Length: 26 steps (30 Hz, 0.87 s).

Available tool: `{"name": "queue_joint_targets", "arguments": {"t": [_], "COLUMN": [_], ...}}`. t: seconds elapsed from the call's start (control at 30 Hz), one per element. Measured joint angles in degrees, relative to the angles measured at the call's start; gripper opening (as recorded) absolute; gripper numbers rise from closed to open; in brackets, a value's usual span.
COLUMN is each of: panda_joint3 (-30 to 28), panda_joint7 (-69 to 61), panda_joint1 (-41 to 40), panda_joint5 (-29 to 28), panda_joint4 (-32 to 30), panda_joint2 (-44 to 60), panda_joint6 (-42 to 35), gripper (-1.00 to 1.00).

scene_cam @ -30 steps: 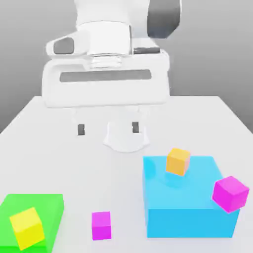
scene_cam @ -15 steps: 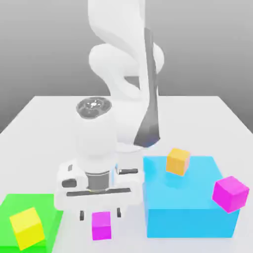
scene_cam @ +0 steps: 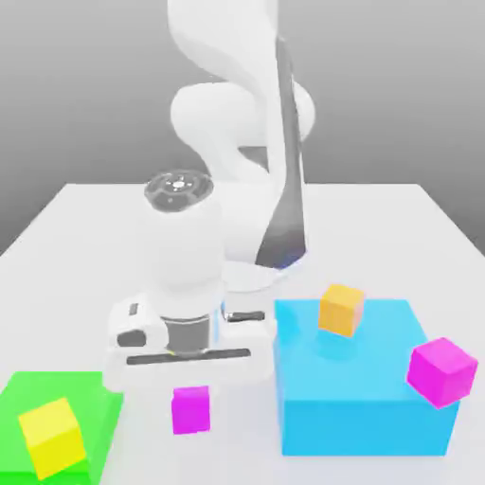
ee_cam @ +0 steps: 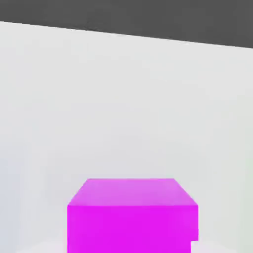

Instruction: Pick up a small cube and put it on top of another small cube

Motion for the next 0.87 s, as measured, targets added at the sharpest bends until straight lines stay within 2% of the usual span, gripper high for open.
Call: {"name": "queue_joint_targets", "arguments": {"t": [0.57,0.63,0.77,0.8,0.87], "panda_joint3": [10.36,11.17,12.10,12.23,12.23], "panda_joint7": [-15.39,-16.21,-16.47,-16.43,-16.44], "panda_joint1": [17.56,18.47,18.40,18.35,18.35], "panda_joint5": [0.55,0.50,0.62,0.61,0.61], "panda_joint4": [-11.72,-13.06,-15.66,-16.13,-16.13], "panda_joint2": [-35.38,-35.66,-29.51,-28.24,-28.24], "panda_joint6": [-23.52,-22.40,-13.67,-11.92,-11.92], "gripper": [-1.00,-1.00,-1.00,1.00,1.00]}}
